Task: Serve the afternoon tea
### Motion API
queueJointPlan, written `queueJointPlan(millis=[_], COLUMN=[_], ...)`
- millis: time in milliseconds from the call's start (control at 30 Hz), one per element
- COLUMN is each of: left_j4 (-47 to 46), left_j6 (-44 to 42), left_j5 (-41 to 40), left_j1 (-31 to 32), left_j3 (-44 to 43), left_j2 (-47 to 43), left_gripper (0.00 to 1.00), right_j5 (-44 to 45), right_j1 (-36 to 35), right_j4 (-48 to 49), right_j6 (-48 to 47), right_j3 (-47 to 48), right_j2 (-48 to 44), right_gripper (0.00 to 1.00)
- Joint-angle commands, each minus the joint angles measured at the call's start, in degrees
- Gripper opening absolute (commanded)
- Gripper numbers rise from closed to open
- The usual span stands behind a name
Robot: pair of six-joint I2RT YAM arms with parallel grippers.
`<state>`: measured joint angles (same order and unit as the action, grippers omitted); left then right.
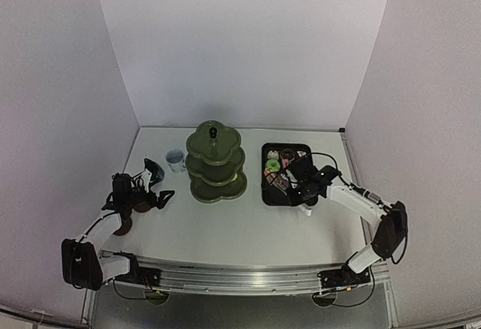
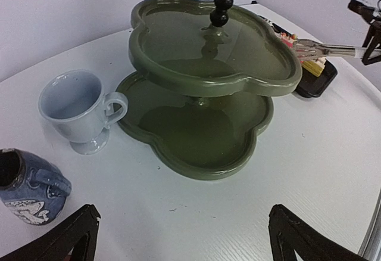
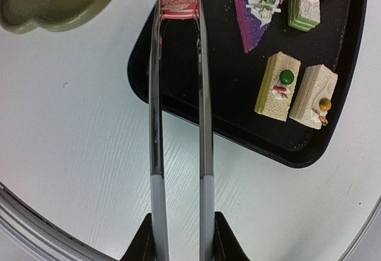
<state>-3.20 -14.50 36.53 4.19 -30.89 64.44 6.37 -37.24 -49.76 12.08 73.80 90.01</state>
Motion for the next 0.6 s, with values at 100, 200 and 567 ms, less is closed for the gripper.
queueJointPlan(millis=[100,200,567], left_j4=[-2.7,-1.9,-7.6], left_j6=[5.8,5.9,7.2], left_j5=[-7.9,-9.2,-10.9], left_j1=[0.1,0.1,-0.4], left_j3=[4.0,5.5,11.1], left_j2=[-6.4,-7.9,-12.3], left_gripper=[1.00,1.00,1.00], right_j5=[3.0,2.9,6.4], right_j1=[-4.6,-7.2,-23.2], right_j4=[-1.1,-2.2,-5.6], right_j6=[2.2,4.0,9.6], right_j3=[4.0,5.7,9.2], right_j2=[-5.5,-5.3,-2.7], right_gripper=[0.03,0.03,0.03])
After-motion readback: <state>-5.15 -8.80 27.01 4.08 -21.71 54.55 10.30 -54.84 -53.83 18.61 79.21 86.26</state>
